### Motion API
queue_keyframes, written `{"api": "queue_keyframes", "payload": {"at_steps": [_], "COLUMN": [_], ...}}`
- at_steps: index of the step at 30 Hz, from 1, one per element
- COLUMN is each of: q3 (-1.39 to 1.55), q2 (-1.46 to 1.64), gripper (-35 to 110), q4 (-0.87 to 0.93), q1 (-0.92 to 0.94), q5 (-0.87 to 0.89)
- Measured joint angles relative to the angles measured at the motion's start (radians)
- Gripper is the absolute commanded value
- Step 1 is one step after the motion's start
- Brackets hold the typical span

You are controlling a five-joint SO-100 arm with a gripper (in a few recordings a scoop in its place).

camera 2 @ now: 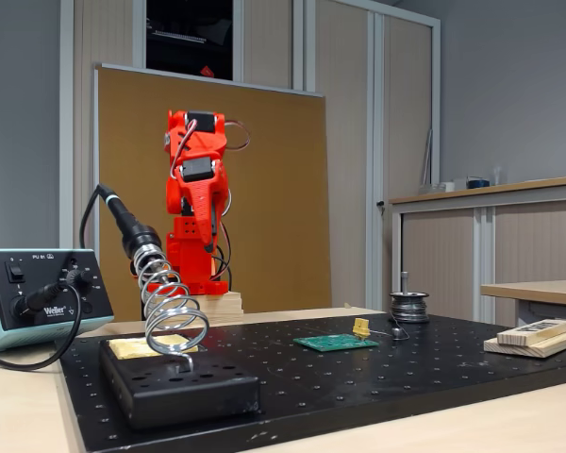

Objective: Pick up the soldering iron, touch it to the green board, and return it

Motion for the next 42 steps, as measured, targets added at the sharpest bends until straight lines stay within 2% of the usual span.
{"api": "queue_keyframes", "payload": {"at_steps": [8, 14, 25, 42], "q3": [0.236, 0.411, 0.472, 0.492], "q2": [0.339, 0.655, 0.699, 0.703], "gripper": [0, 0, 0, 0], "q4": [0.005, 0.106, 0.170, 0.173], "q1": [-0.018, -0.018, -0.089, -0.081], "q5": [-0.094, -0.140, -0.241, -0.264]}}
